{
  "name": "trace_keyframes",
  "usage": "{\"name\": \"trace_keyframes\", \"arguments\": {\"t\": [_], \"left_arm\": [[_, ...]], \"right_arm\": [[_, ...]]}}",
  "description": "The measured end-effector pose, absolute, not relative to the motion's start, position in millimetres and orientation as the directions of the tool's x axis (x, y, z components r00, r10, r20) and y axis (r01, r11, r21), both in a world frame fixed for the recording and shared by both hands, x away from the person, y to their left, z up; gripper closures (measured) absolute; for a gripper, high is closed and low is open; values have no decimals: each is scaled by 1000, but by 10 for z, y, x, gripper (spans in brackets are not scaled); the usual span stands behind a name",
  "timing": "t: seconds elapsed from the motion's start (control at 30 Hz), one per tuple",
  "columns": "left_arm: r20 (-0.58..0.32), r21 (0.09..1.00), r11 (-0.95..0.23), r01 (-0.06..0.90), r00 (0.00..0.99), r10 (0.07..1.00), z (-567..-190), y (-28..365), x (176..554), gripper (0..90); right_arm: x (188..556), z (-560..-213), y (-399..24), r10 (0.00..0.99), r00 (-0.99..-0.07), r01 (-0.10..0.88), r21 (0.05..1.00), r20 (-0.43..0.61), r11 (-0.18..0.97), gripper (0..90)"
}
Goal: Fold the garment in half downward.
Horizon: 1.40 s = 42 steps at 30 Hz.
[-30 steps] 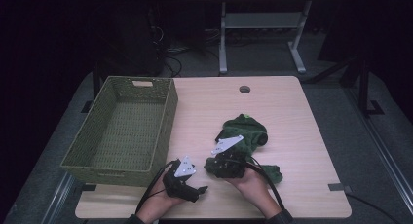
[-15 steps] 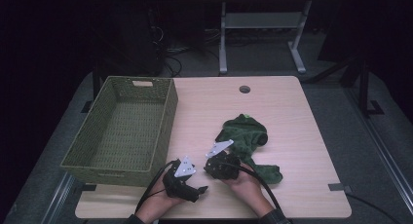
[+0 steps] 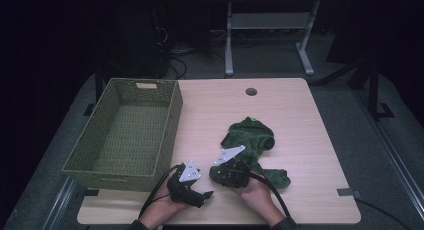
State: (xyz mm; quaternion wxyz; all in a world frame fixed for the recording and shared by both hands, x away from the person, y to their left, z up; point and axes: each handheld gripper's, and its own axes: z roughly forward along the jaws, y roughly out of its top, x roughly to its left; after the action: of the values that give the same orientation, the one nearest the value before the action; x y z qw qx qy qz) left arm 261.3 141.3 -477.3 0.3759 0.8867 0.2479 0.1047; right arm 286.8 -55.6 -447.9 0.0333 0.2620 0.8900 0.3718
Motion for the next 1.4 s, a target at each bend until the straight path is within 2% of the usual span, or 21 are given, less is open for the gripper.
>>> {"name": "trace_keyframes", "arguments": {"t": [0.6, 0.87, 1.4], "left_arm": [[-6, 720, -592, 363, 856, 517, -4774, 1410, 2615, 126], [-2, 720, -594, 359, 857, 515, -4772, 1411, 2617, 126], [-1, 720, -595, 358, 857, 515, -4773, 1412, 2617, 126]], "right_arm": [[2845, -4166, -893, 506, -849, 436, 744, 153, 507, 860], [2851, -4043, -1163, 544, -825, 444, 770, 153, 458, 851], [2846, -4115, -1612, 629, -763, 499, 754, 148, 428, 810]]}}
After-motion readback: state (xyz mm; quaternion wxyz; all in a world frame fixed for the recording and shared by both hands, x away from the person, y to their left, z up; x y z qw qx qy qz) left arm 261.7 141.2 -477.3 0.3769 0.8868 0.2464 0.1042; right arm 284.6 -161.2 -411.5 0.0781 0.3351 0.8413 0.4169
